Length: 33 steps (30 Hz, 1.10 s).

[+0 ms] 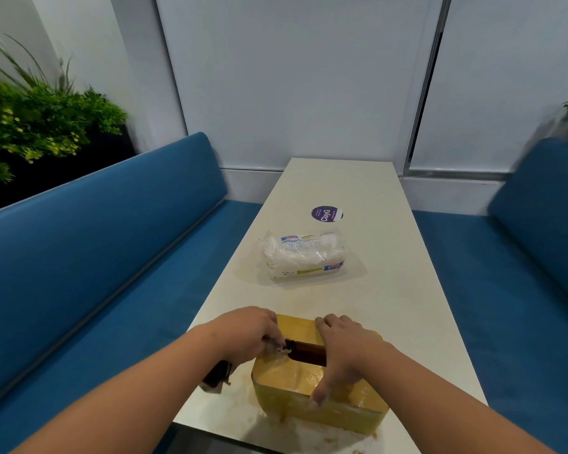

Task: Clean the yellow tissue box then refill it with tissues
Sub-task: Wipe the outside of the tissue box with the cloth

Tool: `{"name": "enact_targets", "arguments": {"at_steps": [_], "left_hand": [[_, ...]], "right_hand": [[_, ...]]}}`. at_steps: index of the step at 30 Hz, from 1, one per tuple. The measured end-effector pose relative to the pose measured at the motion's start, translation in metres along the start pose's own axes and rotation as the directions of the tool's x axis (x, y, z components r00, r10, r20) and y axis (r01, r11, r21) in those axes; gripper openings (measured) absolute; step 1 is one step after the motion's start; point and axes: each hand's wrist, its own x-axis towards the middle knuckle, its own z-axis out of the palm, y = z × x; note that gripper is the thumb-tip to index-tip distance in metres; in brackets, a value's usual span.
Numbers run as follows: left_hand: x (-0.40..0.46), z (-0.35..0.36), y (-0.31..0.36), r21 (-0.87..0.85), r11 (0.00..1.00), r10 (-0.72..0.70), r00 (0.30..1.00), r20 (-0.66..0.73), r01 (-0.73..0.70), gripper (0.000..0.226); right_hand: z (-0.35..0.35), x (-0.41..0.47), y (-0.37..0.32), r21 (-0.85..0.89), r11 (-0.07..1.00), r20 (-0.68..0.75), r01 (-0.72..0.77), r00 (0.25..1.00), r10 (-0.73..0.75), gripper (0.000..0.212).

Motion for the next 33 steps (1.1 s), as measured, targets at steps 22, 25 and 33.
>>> {"name": "enact_targets", "arguments": {"at_steps": [22, 25, 33], "left_hand": [[-0.024, 0.003, 0.004, -0.031, 0.986, -0.169, 0.981, -0.099, 0.167, 0.030], [-0.036, 0.014, 0.016, -0.072, 0.992, -0.109, 0.993, -0.048, 0.105, 0.028], [-0.045, 0.018, 0.019, -0.112, 0.985, -0.140, 0.987, -0.080, 0.130, 0.028]], "right_hand": [[0.003, 0.004, 0.000, 0.014, 1.000, -0.001, -0.007, 1.000, 0.007, 0.142], [0.003, 0.004, -0.001, 0.009, 1.000, 0.000, -0.009, 1.000, 0.009, 0.141], [0.005, 0.005, 0.001, 0.026, 1.000, -0.007, -0.003, 1.000, 0.003, 0.143]]}}
